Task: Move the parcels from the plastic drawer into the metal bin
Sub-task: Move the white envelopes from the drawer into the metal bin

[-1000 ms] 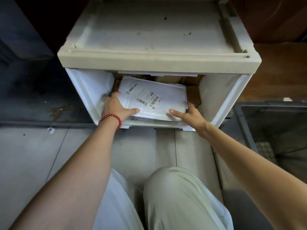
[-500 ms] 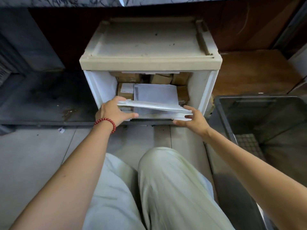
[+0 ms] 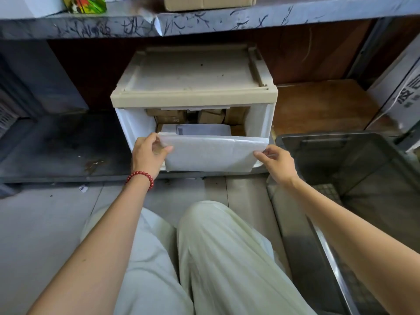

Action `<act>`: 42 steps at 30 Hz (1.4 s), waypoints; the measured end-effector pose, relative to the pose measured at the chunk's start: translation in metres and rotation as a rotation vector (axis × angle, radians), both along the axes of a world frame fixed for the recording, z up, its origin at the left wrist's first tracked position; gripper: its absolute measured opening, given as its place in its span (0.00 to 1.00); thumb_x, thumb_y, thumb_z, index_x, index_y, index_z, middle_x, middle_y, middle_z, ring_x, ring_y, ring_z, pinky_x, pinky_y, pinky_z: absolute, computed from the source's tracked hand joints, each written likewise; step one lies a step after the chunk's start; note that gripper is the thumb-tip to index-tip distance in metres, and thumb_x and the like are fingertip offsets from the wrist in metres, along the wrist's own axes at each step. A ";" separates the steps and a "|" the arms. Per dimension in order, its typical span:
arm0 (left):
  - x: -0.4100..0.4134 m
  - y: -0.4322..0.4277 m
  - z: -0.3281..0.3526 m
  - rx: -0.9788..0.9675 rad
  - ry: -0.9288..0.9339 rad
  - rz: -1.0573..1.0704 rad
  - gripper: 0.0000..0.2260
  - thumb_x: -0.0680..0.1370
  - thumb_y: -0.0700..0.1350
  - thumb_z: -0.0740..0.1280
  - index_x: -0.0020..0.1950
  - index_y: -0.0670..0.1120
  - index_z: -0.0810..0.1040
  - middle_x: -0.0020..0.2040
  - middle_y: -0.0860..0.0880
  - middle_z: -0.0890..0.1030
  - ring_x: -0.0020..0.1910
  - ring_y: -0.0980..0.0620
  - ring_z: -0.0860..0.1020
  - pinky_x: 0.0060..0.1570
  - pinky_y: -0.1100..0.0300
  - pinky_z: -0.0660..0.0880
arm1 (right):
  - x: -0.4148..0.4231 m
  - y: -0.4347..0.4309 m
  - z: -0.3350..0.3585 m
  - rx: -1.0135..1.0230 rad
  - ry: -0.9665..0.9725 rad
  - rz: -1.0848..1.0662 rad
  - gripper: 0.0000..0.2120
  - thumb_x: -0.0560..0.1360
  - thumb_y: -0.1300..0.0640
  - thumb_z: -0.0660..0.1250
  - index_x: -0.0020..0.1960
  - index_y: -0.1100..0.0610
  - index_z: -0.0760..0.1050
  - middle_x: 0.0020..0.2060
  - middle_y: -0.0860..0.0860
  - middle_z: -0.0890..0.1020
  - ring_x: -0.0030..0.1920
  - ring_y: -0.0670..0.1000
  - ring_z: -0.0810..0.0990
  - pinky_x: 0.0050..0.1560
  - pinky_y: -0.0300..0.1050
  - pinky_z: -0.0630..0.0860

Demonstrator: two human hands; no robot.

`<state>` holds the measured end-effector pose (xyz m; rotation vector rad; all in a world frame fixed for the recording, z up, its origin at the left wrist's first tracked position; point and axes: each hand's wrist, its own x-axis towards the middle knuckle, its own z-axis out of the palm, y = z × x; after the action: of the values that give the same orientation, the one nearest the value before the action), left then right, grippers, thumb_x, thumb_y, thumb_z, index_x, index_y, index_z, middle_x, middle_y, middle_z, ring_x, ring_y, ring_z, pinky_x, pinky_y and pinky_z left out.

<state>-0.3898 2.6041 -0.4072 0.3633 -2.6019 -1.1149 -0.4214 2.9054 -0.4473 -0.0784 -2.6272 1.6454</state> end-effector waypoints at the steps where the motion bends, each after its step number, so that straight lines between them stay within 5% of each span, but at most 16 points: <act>1: 0.000 0.001 0.001 0.022 -0.009 -0.014 0.10 0.76 0.46 0.70 0.54 0.44 0.76 0.59 0.44 0.75 0.56 0.48 0.75 0.51 0.60 0.69 | 0.000 0.001 0.001 0.013 0.008 0.010 0.10 0.77 0.51 0.68 0.52 0.56 0.80 0.50 0.53 0.81 0.52 0.54 0.79 0.53 0.48 0.75; 5: 0.004 0.007 0.003 0.159 -0.025 -0.041 0.11 0.79 0.45 0.66 0.59 0.43 0.73 0.53 0.50 0.77 0.51 0.52 0.74 0.48 0.60 0.69 | 0.001 0.003 -0.002 0.022 -0.004 0.039 0.10 0.77 0.48 0.67 0.52 0.54 0.79 0.58 0.50 0.77 0.56 0.50 0.76 0.55 0.44 0.70; 12: 0.001 0.016 -0.001 0.225 0.023 -0.027 0.12 0.79 0.48 0.65 0.62 0.47 0.74 0.50 0.52 0.76 0.45 0.57 0.73 0.36 0.71 0.66 | 0.007 -0.004 -0.004 -0.226 -0.110 0.069 0.14 0.81 0.47 0.58 0.63 0.53 0.68 0.60 0.48 0.76 0.58 0.49 0.77 0.59 0.50 0.75; 17: -0.004 0.020 -0.007 0.121 -0.027 -0.054 0.20 0.79 0.53 0.64 0.70 0.53 0.68 0.55 0.50 0.76 0.51 0.53 0.74 0.47 0.61 0.70 | 0.005 -0.007 -0.010 -0.268 -0.142 -0.024 0.12 0.83 0.48 0.54 0.60 0.55 0.65 0.54 0.50 0.75 0.52 0.48 0.74 0.51 0.46 0.72; 20: -0.004 0.028 -0.016 -0.046 -0.089 -0.142 0.26 0.76 0.56 0.67 0.71 0.52 0.65 0.62 0.47 0.74 0.56 0.49 0.74 0.53 0.56 0.71 | 0.000 -0.004 -0.010 -0.318 -0.141 -0.142 0.12 0.83 0.49 0.52 0.60 0.55 0.64 0.54 0.51 0.74 0.54 0.51 0.74 0.56 0.50 0.72; 25: -0.007 0.067 -0.011 -0.069 -0.032 -0.193 0.31 0.75 0.55 0.68 0.74 0.49 0.60 0.68 0.45 0.66 0.64 0.47 0.69 0.55 0.62 0.63 | -0.003 0.016 -0.005 -0.386 -0.134 -0.286 0.15 0.82 0.48 0.50 0.61 0.57 0.64 0.52 0.53 0.74 0.51 0.51 0.75 0.53 0.51 0.73; 32: -0.039 0.135 -0.002 -0.219 0.003 -0.321 0.33 0.75 0.59 0.67 0.75 0.49 0.59 0.66 0.44 0.66 0.65 0.44 0.67 0.59 0.52 0.68 | 0.015 0.075 0.010 -0.351 -0.104 -0.417 0.20 0.81 0.48 0.57 0.70 0.55 0.60 0.58 0.49 0.74 0.52 0.48 0.76 0.49 0.46 0.72; 36: -0.053 0.192 -0.002 -0.300 0.024 -0.392 0.33 0.74 0.61 0.66 0.74 0.50 0.60 0.63 0.44 0.67 0.63 0.44 0.68 0.60 0.50 0.69 | 0.036 0.130 0.006 -0.427 -0.151 -0.511 0.17 0.82 0.52 0.58 0.69 0.57 0.64 0.57 0.51 0.75 0.50 0.50 0.77 0.39 0.41 0.73; 42: -0.060 0.273 -0.016 -0.374 0.000 -0.499 0.33 0.74 0.64 0.63 0.75 0.53 0.59 0.63 0.45 0.69 0.63 0.44 0.68 0.60 0.50 0.68 | 0.069 0.200 -0.011 -0.492 -0.180 -0.632 0.15 0.80 0.53 0.63 0.64 0.57 0.66 0.57 0.52 0.77 0.49 0.49 0.78 0.40 0.41 0.74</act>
<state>-0.4501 2.8767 -0.4230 -0.3865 -2.9003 -0.7158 -0.3521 3.1055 -0.4581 -0.9884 -1.9016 2.0101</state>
